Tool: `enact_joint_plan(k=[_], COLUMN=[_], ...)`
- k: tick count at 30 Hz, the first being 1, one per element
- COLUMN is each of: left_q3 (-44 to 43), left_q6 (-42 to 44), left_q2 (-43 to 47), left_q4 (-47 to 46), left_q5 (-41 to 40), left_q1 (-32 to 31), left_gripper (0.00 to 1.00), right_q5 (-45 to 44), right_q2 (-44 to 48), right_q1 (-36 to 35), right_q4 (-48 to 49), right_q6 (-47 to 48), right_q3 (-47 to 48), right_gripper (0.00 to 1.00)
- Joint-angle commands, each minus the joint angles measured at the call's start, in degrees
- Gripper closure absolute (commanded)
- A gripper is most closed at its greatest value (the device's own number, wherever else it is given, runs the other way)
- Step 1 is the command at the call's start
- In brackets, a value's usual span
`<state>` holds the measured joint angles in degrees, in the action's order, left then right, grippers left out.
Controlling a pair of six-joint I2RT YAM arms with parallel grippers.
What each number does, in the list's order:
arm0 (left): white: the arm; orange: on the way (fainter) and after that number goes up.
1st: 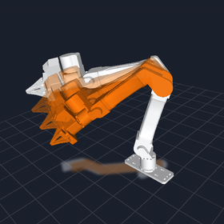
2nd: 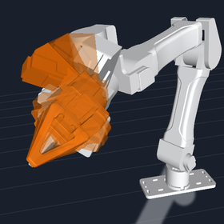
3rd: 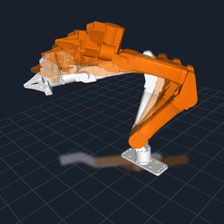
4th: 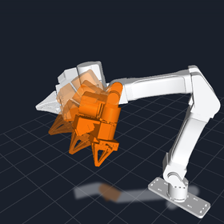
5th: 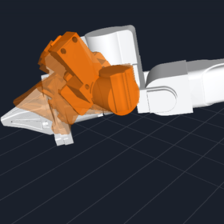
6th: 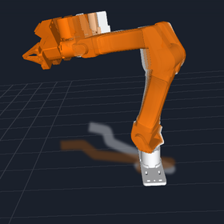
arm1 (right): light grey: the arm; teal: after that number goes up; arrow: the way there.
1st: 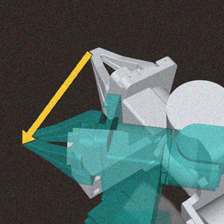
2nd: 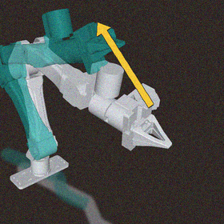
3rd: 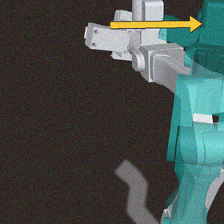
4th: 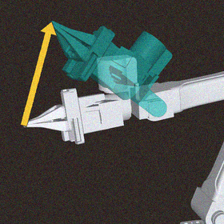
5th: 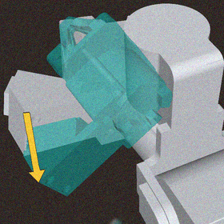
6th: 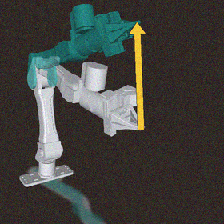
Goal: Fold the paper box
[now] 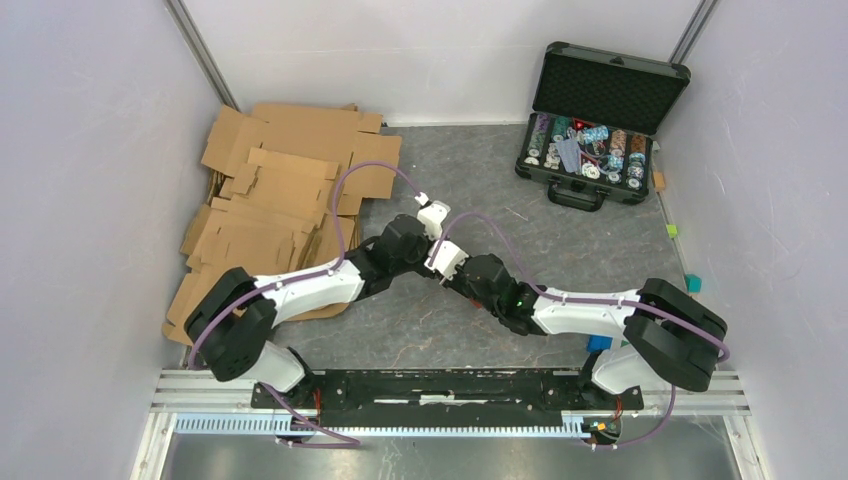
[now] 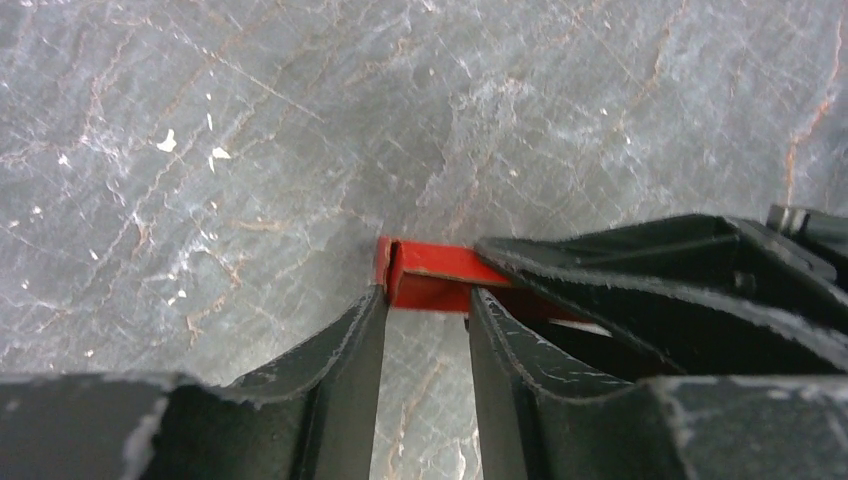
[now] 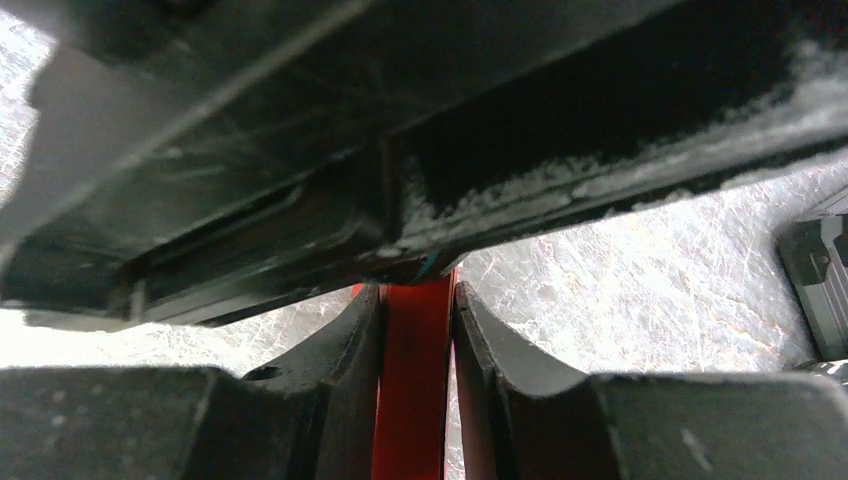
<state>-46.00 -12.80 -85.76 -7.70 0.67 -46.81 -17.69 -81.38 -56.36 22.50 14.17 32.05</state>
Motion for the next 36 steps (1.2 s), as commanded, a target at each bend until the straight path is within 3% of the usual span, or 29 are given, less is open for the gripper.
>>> enact_joint_plan(k=[1, 13, 19, 21, 22, 23, 24, 25, 30, 36], left_q3=[1.27, 2.66, 4.58, 5.40, 5.57, 5.56, 5.47, 5.61, 4.42, 1.62], left_q6=[-1.46, -2.75, -12.95, -17.17, -20.33, -23.43, -26.28, -28.27, -35.66, -38.16], left_q2=[3.42, 9.99, 14.82, 15.59, 15.50, 15.05, 14.13, 13.07, 7.32, 0.54], left_q4=[7.34, 12.69, 12.18, 11.02, 10.24, 9.71, 8.68, 5.80, -4.57, -6.86], left_q5=[2.21, 2.22, 0.50, 1.77, 3.10, 4.63, 7.92, 11.04, 20.05, 21.77], left_q1=[-0.44, 3.36, 10.54, 13.02, 13.96, 15.20, 16.47, 17.32, 17.53, 15.75], left_gripper=[0.56, 0.55, 0.51, 0.44, 0.36, 0.19, 0.10, 0.08, 0.08, 0.15], right_q5=[0.30, 2.98, 4.16, 4.40, 4.52, 4.73, 4.79, 4.94, 5.34, 5.72], right_q2=[-2.58, -2.36, -1.77, -1.68, -1.64, -1.67, -1.70, -1.71, -1.59, -1.41], right_q1=[-0.25, 1.65, 2.04, 2.11, 2.14, 2.11, 2.23, 2.22, 2.32, 2.39], right_q4=[-7.83, -6.14, -4.65, -4.33, -4.24, -4.14, -4.06, -4.00, -3.80, -3.79], right_q6=[-1.74, -2.57, -2.41, -2.40, -2.40, -2.40, -2.40, -2.40, -2.57, -2.57], right_q3=[-0.93, -2.46, -3.48, -3.73, -3.82, -3.84, -3.84, -3.84, -3.99, -3.96], right_gripper=[0.86, 0.94, 0.96, 0.96, 0.97, 0.97, 0.97, 0.97, 0.97, 0.97])
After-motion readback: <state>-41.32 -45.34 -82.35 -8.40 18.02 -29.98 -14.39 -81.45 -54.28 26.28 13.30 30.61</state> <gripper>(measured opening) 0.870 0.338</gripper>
